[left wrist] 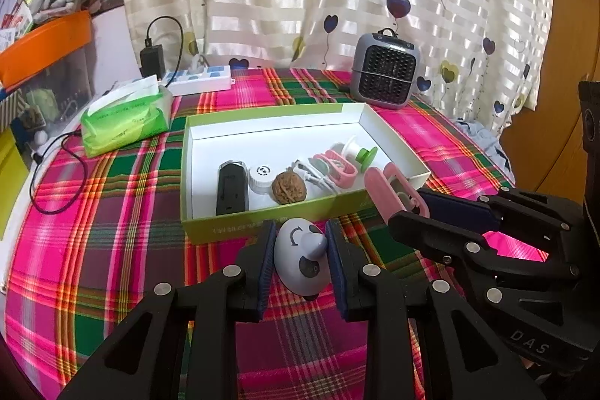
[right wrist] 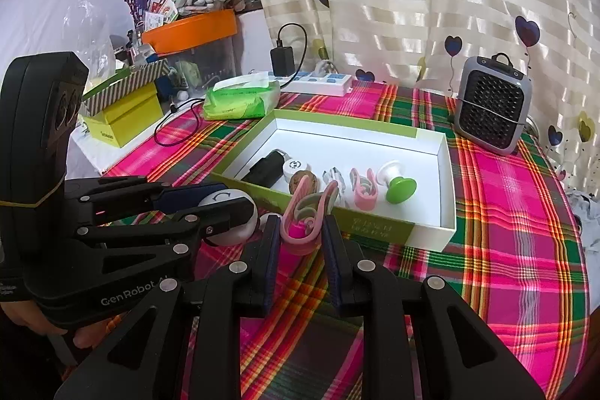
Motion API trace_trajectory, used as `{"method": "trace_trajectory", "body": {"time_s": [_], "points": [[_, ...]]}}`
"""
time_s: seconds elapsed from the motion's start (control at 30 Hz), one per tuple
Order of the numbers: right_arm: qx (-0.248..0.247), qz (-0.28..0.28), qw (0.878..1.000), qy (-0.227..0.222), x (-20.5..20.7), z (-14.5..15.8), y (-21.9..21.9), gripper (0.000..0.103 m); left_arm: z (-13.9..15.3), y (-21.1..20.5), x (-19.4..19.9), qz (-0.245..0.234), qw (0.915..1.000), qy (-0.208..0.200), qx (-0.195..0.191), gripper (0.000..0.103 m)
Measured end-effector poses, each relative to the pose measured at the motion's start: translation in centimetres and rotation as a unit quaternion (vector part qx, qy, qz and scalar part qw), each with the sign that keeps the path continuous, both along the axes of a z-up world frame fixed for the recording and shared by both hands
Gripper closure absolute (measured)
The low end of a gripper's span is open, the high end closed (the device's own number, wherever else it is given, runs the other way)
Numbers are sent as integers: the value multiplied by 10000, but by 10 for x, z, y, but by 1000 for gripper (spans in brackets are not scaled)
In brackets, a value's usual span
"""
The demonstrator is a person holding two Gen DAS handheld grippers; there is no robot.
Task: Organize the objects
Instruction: 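Lift the pink clip with the right gripper while the left gripper holds the white item near the box, then lower the white item into the box with the left gripper while the right lowers the pink clip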
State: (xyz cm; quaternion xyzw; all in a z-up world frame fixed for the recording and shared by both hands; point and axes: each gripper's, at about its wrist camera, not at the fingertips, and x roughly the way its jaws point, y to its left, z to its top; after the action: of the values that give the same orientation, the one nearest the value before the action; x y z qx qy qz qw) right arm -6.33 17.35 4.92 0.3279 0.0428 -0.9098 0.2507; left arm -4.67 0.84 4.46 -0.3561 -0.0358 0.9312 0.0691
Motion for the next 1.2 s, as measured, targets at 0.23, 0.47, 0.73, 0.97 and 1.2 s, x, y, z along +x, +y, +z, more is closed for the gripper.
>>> {"method": "trace_trajectory", "body": {"time_s": [0.23, 0.47, 0.73, 0.97, 1.2], "points": [[2, 2, 10000, 2, -1, 1, 0, 80, 0, 0, 0, 7, 10000, -9, 5, 78], [11, 10, 10000, -12, -2, 2, -1, 80, 0, 1, -2, 5, 10000, -15, 2, 78], [38, 39, 10000, -12, -10, 4, -5, 80, 0, 1, -5, 2, 10000, -29, -12, 78], [91, 51, 9999, 26, -19, 8, -6, 80, 3, -4, -20, 16, 10000, -11, -17, 78], [139, 25, 9999, -26, -34, 5, -5, 80, 5, -10, -33, 35, 10000, 22, -6, 78]]}}
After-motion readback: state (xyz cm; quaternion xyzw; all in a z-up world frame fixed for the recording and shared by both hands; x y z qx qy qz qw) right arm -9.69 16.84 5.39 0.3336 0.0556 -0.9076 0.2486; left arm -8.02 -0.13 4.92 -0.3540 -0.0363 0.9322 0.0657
